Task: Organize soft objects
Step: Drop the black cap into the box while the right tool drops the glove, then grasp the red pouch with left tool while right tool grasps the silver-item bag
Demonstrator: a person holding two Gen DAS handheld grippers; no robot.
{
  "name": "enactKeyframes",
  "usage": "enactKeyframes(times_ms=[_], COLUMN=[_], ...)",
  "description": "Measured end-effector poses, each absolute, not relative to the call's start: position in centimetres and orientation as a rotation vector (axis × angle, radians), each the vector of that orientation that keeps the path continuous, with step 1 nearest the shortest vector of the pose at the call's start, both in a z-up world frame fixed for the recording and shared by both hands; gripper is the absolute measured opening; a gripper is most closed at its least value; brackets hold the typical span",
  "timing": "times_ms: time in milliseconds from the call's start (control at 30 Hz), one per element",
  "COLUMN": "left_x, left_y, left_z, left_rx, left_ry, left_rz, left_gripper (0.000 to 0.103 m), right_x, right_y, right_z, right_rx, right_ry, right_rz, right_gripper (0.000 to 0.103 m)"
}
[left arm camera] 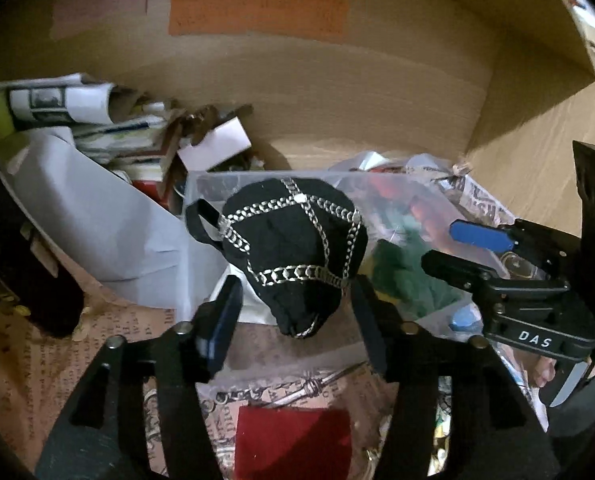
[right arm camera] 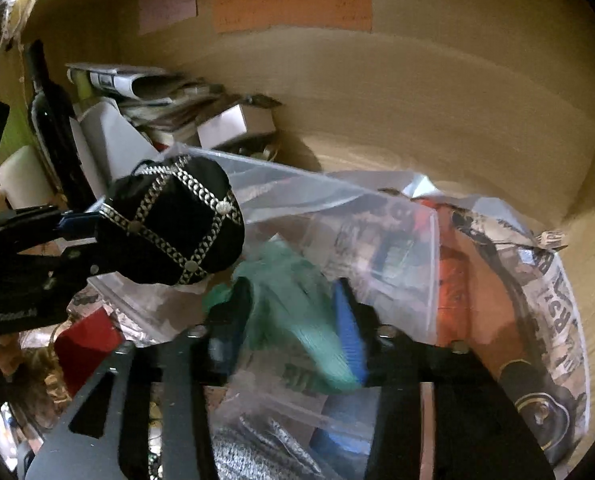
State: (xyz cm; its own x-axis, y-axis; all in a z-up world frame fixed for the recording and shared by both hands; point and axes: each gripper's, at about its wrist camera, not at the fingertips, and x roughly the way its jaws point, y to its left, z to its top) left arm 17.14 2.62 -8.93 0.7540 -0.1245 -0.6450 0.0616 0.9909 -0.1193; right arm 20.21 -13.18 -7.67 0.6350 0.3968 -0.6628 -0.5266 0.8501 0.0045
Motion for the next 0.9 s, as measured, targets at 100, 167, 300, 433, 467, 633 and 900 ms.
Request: enactKeyframes(times_ms=[100, 167, 300, 433, 467, 633, 900], left_x=[16.2, 15.2, 13.3, 11.5, 11.2, 10.3, 10.6], left_y=[2.9, 3.1, 3.4, 3.7, 3.7, 3.3, 3.0], left_z=[-8.1, -7.5, -6.8, -7.0, -7.1, -9.3, -14.6], left_rx=[-0.095, -0.091, -0.075, -0.058, -0.054, -0.033, -0.026], left_ry=[0.680, 0.654, 0.620, 0.627, 0.633, 0.691, 0.845], left_rz=[-0.093, -0.082, -0.060, -0.052, -0.052, -0.056, -0.070], left_gripper=[0.066, 0.075, 0.094, 0.097, 0.098, 0.100, 0.100], right_x=[19.1, 18.2, 15.6, 13.6, 13.1, 11.7, 13.1], right_y=[-13.7, -14.1, -15.0, -15.6, -15.8, -16.4, -17.7], right_z=[-6.6, -5.9, -4.6, -4.3, -4.3, -5.3, -8.8], right_rx=[-0.180, -0.172, -0.166, -0.161, -0.159, -0.155, -0.149], right_ry=[0.666, 0.638, 0.573, 0.544, 0.542, 0.562, 0.684], right_rz=[0.529, 0.527, 0.533, 0.543, 0.543, 0.541, 0.486], right_gripper=[0.056, 0.062, 0.068, 0.073, 0.073, 0.074, 0.074])
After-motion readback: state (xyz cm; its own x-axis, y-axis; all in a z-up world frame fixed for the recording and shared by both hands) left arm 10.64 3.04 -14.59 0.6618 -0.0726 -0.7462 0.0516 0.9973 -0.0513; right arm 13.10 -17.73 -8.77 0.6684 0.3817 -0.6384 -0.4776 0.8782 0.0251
